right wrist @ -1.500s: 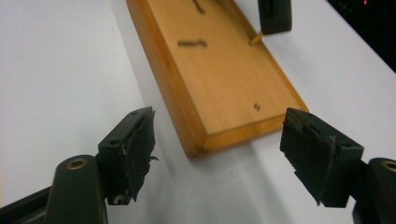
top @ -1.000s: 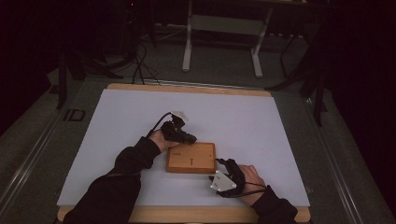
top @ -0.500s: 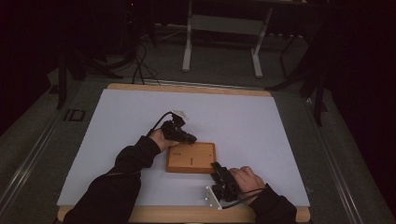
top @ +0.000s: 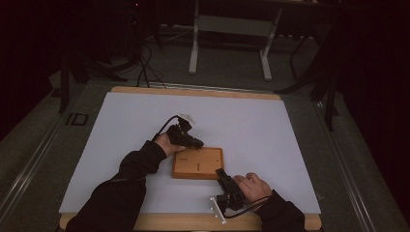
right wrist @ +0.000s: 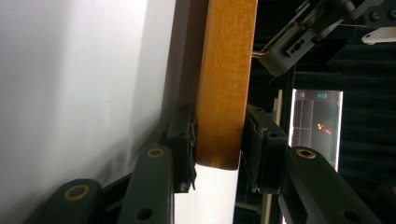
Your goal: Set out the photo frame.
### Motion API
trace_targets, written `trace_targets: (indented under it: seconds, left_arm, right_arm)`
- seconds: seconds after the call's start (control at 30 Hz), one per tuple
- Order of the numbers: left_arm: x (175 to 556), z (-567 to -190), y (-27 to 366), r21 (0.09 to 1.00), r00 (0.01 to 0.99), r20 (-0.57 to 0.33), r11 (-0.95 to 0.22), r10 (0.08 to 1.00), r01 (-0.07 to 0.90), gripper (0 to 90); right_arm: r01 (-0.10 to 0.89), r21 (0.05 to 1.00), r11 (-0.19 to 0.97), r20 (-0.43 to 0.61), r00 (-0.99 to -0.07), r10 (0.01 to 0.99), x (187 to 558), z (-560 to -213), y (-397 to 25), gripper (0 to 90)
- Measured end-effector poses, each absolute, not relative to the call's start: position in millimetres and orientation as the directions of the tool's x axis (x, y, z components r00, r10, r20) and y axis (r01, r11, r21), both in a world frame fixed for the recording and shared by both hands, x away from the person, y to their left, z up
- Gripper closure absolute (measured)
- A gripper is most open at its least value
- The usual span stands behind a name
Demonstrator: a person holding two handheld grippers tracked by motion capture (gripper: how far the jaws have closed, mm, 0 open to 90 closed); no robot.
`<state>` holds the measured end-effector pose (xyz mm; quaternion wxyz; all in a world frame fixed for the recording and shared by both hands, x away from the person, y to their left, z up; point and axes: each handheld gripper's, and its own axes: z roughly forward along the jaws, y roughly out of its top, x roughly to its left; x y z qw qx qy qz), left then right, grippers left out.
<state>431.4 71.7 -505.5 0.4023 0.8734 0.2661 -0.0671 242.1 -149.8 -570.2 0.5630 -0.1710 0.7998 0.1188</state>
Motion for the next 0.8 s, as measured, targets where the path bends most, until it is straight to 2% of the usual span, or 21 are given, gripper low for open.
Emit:
trace_targets:
  seconds: [0.4, 0.47, 0.5, 0.53, 0.6, 0.63, 0.67, 0.8]
  left_arm:
    - [431, -504, 70, 0.668, 0.860, -0.309, -0.551, 0.406, 0.500, 84.3]
    - [429, -501, 68, 0.669, 0.874, -0.279, -0.571, 0.399, 0.475, 83.3]
    - [429, -501, 68, 0.669, 0.874, -0.279, -0.571, 0.399, 0.475, 77.9]
    - [424, -497, 67, 0.678, 0.887, -0.245, -0.585, 0.390, 0.445, 65.0]
    - [421, -494, 67, 0.689, 0.896, -0.235, -0.585, 0.377, 0.427, 50.6]
    - [417, -491, 67, 0.705, 0.905, -0.223, -0.581, 0.363, 0.407, 50.6]
    - [411, -486, 70, 0.727, 0.920, -0.219, -0.574, 0.325, 0.376, 35.7]
    - [402, -479, 73, 0.756, 0.927, -0.208, -0.551, 0.312, 0.355, 26.8]
  right_arm:
    - [-0.388, -0.003, 0.922, -0.939, -0.316, -0.136, 243, -569, -149, 66.8]
    - [-0.389, 0.002, 0.921, -0.939, -0.319, -0.132, 244, -568, -150, 67.4]
    - [-0.390, 0.007, 0.921, -0.940, -0.317, -0.127, 244, -567, -150, 67.8]
    - [-0.391, 0.012, 0.920, -0.940, -0.318, -0.122, 244, -565, -151, 68.2]
    - [-0.391, 0.022, 0.920, -0.941, -0.319, -0.113, 245, -562, -151, 68.8]
    - [-0.391, 0.022, 0.920, -0.941, -0.319, -0.113, 245, -562, -151, 68.8]
    - [-0.389, 0.032, 0.921, -0.938, -0.331, -0.107, 247, -560, -152, 68.9]
    - [-0.393, 0.038, 0.919, -0.934, -0.342, -0.107, 248, -557, -152, 68.9]
